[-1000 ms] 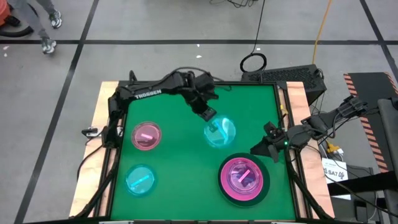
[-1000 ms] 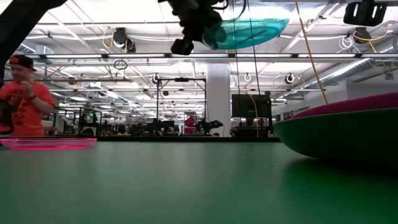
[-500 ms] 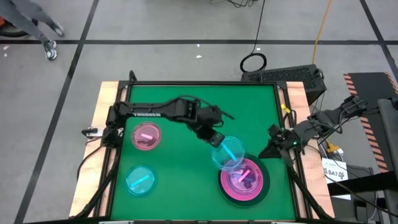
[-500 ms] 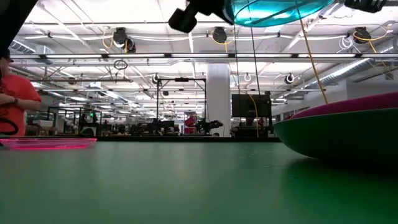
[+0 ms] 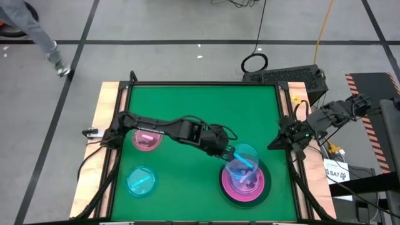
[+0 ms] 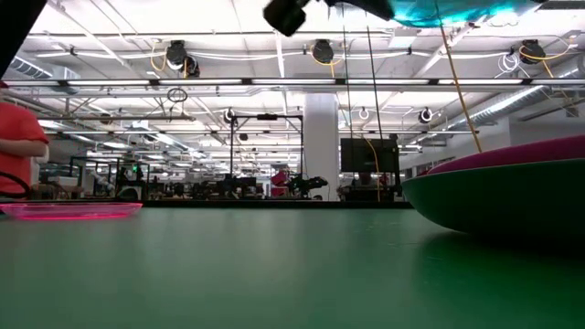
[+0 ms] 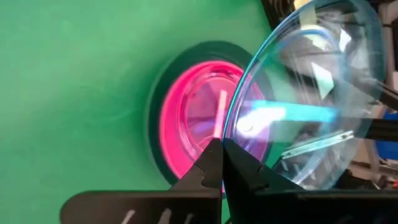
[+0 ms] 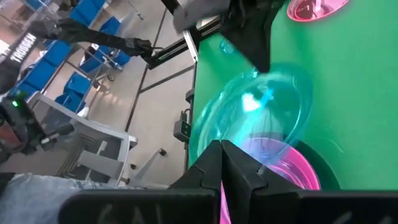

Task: Stack plastic plates
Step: Stack the top blue plate on top of pink plate

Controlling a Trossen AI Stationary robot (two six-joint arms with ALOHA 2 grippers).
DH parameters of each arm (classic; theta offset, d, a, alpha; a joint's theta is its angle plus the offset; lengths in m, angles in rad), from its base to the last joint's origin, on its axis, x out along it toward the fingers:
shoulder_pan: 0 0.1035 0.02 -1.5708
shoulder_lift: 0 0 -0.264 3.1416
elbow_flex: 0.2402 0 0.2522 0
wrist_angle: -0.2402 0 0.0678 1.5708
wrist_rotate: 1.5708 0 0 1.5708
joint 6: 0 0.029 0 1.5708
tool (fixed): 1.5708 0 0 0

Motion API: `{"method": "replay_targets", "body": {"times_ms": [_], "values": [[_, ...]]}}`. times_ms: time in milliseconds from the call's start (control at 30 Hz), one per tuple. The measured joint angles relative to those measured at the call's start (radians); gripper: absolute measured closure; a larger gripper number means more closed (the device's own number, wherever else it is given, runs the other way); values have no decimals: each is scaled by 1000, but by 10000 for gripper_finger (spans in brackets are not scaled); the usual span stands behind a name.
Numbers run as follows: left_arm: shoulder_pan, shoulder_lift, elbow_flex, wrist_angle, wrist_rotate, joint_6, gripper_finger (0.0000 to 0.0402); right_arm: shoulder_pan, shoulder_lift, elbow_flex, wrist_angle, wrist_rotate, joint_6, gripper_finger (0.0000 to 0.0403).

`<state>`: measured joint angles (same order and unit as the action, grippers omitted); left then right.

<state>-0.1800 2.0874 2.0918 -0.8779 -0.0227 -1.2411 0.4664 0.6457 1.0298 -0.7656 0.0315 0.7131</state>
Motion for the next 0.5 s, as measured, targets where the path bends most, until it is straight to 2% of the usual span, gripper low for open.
{"method": "replay_targets", "body": {"times_ms": [500], "values": [[-41,153,-1,162,-15,-78,399,0,-7,0,-43,1,7,403]]}}
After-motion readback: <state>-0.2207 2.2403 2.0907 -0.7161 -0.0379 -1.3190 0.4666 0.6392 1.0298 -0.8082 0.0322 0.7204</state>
